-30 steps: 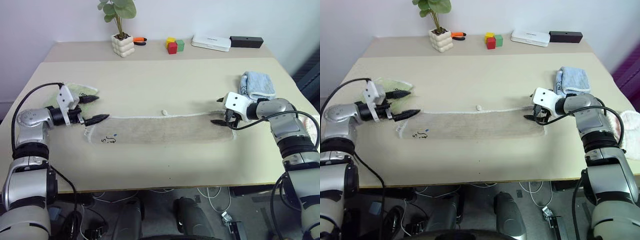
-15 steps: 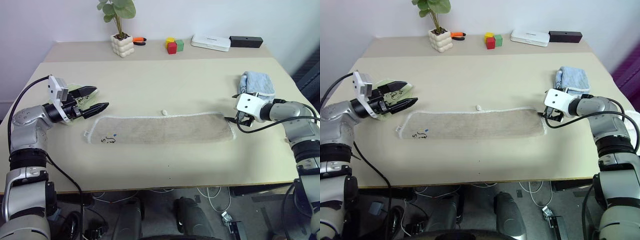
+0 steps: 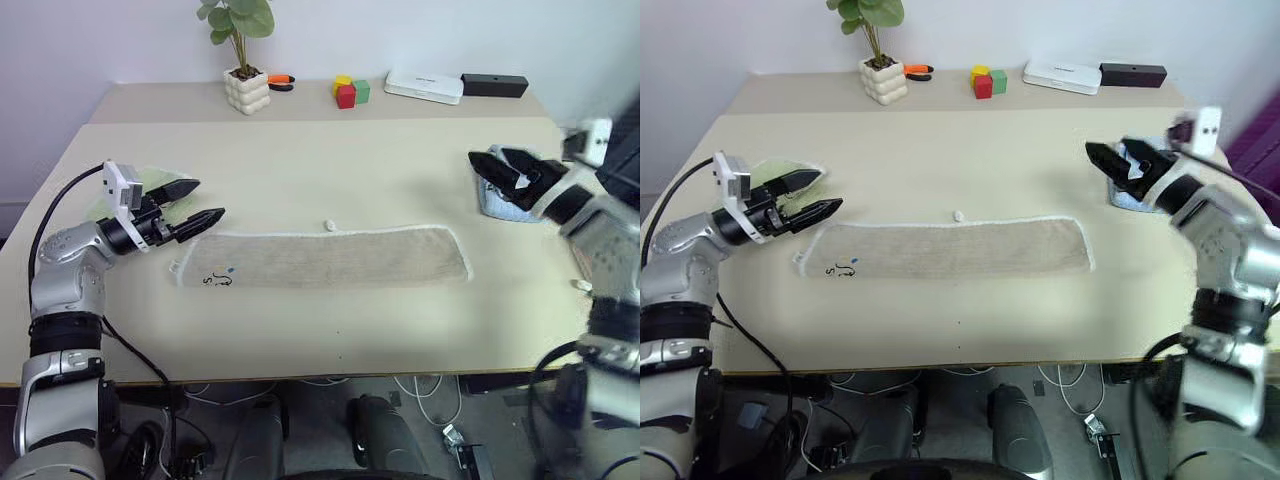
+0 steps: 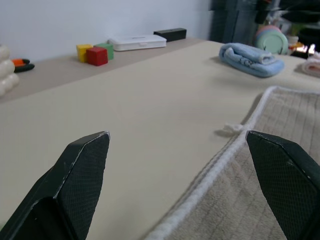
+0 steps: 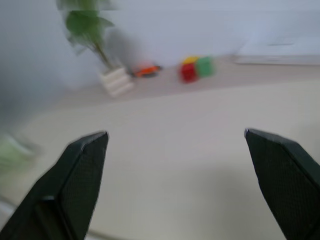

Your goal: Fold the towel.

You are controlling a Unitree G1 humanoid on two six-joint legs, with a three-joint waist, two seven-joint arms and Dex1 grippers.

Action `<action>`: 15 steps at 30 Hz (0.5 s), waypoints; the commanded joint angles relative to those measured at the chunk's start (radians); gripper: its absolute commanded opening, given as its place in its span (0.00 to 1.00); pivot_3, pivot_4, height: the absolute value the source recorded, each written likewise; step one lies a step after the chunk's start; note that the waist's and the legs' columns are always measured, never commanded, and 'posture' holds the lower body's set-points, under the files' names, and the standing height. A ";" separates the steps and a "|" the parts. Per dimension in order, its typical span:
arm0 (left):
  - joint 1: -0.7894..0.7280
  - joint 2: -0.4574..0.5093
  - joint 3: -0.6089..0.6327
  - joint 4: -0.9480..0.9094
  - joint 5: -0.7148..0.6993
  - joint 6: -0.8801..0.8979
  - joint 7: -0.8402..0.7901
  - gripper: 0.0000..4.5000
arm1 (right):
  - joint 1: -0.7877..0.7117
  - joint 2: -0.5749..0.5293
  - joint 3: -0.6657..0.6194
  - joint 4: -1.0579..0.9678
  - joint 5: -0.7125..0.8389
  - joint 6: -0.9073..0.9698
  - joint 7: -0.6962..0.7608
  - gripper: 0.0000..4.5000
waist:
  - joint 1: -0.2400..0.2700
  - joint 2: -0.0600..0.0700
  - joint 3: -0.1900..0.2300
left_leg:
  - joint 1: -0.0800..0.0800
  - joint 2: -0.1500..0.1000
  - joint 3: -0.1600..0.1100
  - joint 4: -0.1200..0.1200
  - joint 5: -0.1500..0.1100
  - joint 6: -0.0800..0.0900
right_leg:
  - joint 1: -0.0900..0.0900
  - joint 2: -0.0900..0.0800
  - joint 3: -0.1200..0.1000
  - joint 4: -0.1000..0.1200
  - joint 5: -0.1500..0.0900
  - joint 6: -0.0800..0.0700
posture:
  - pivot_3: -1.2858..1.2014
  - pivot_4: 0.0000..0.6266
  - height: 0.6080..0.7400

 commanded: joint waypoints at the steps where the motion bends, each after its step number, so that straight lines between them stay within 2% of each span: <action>1: 0.001 -0.002 0.022 -0.037 -0.027 0.008 0.014 0.99 | 0.071 0.135 -0.193 -0.181 0.370 0.190 -0.369 0.98 | 0.005 0.000 0.000 | 0.000 0.000 0.000 0.000 0.000 0.000 | 0.000 0.000 0.000 0.000 0.000 0.000 | 0.52 0.24 1.00; 3: -0.002 -0.015 0.023 -0.023 -0.030 0.010 0.016 0.99 | 0.182 0.189 -0.215 -0.287 0.534 0.198 -0.529 0.98 | 0.016 0.000 0.000 | 0.000 0.000 0.000 0.000 0.000 0.000 | 0.000 0.000 0.000 0.000 0.000 0.000 | 0.52 0.24 1.00; 6: -0.024 -0.032 0.017 0.015 -0.026 -0.001 0.019 0.99 | 0.327 0.264 -0.259 -0.395 0.814 0.023 -0.845 0.98 | 0.023 0.000 0.000 | -0.001 0.000 0.001 0.000 0.000 0.000 | -0.001 0.000 0.000 -0.001 0.000 0.000 | 0.52 0.24 1.00; 9: -0.051 -0.043 0.012 0.051 -0.027 -0.005 0.014 0.99 | 0.489 0.256 -0.202 -0.494 1.068 -0.099 -0.983 0.98 | 0.022 0.000 0.000 | -0.002 -0.001 0.001 0.001 0.000 0.001 | 0.000 -0.001 0.000 -0.001 0.000 0.000 | 0.52 0.24 1.00; 12: -0.078 -0.052 0.009 0.087 -0.022 -0.020 0.006 0.99 | 0.604 0.251 -0.161 -0.564 1.145 -0.203 -1.051 0.98 | 0.014 0.000 0.000 | -0.001 0.000 0.001 0.001 0.000 0.001 | 0.000 0.001 0.001 -0.002 0.000 0.000 | 0.52 0.24 1.00; 15: -0.104 -0.061 0.000 0.118 -0.011 -0.036 -0.001 0.99 | 0.704 0.255 -0.109 -0.627 1.158 -0.264 -1.058 0.98 | 0.010 0.000 -0.001 | 0.000 0.000 0.001 0.000 0.000 0.001 | 0.000 0.001 0.001 -0.002 0.000 -0.001 | 0.52 0.24 1.00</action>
